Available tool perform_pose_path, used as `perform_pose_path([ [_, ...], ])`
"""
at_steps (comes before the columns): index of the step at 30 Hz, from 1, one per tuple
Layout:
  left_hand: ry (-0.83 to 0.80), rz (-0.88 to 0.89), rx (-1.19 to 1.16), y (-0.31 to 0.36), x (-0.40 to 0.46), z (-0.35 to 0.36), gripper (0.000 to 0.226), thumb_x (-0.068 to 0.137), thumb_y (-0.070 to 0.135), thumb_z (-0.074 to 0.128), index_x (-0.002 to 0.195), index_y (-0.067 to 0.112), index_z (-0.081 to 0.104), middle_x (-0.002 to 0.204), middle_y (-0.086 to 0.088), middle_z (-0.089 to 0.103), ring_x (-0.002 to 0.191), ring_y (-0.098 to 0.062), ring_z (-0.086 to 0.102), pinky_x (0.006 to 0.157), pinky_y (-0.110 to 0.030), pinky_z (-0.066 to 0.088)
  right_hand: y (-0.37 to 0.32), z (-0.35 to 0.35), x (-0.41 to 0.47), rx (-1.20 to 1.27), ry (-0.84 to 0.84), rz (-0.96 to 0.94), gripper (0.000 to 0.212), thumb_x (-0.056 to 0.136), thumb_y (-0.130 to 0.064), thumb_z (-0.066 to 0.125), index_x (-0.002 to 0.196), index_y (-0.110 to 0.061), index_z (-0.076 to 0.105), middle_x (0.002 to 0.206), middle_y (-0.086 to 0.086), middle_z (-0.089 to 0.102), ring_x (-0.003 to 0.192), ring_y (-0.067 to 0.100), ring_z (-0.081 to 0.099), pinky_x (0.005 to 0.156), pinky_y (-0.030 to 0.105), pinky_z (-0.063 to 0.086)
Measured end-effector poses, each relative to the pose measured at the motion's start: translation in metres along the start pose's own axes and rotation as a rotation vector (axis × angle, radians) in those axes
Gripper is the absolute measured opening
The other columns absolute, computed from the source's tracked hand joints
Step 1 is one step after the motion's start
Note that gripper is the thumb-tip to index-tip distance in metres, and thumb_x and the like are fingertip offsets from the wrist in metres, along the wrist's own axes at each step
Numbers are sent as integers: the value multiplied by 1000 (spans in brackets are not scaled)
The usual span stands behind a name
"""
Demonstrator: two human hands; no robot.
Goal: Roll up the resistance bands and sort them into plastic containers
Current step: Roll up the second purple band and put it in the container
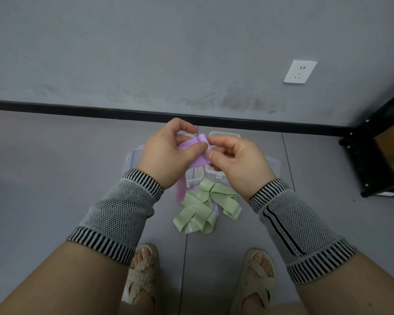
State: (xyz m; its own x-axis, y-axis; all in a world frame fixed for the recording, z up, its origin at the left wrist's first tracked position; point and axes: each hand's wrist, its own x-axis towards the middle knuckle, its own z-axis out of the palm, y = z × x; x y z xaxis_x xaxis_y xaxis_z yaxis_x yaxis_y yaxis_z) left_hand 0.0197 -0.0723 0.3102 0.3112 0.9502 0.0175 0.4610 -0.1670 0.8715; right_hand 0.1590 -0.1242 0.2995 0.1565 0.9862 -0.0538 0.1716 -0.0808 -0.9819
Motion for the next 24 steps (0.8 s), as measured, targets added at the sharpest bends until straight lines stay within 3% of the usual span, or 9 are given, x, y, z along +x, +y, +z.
perform_pose_path([
  [3, 5, 19, 47, -4, 2, 0, 5, 89, 25, 59, 93, 25, 60, 67, 9, 64, 47, 4, 50, 47, -22, 37, 2, 0, 1, -35, 33, 13, 23, 90, -8, 60, 95, -29, 67, 80, 3, 68, 74, 16, 62, 78, 35, 55],
  [6, -2, 29, 74, -5, 3, -1, 10, 88, 17, 59, 92, 27, 59, 72, 11, 66, 57, 2, 54, 52, -21, 41, 5, -1, 3, -61, 70, 40, 19, 90, -9, 60, 105, -17, 69, 85, 8, 70, 77, 22, 65, 79, 38, 56],
  [12, -18, 41, -19, -2, 2, -1, 21, 84, 15, 64, 88, 33, 55, 74, 9, 69, 59, -1, 58, 51, -18, 43, 9, 1, 5, -67, 115, 29, 16, 87, -12, 65, 86, -28, 65, 80, 1, 66, 73, 11, 62, 76, 35, 55],
  [16, -2, 72, -41, 0, 1, -1, 22, 83, 15, 66, 87, 34, 56, 72, 8, 70, 59, 0, 58, 61, -21, 49, 5, 1, 3, -58, 129, 14, 16, 83, -13, 69, 82, -28, 63, 79, 7, 64, 70, 16, 60, 74, 40, 55],
  [24, 13, 74, -95, -1, 1, 0, 14, 82, 18, 70, 81, 30, 63, 76, 5, 71, 72, -8, 67, 66, -24, 53, -1, 2, 0, -46, 109, -3, 21, 77, -11, 75, 81, -28, 62, 69, -2, 62, 65, 13, 59, 71, 36, 54],
])
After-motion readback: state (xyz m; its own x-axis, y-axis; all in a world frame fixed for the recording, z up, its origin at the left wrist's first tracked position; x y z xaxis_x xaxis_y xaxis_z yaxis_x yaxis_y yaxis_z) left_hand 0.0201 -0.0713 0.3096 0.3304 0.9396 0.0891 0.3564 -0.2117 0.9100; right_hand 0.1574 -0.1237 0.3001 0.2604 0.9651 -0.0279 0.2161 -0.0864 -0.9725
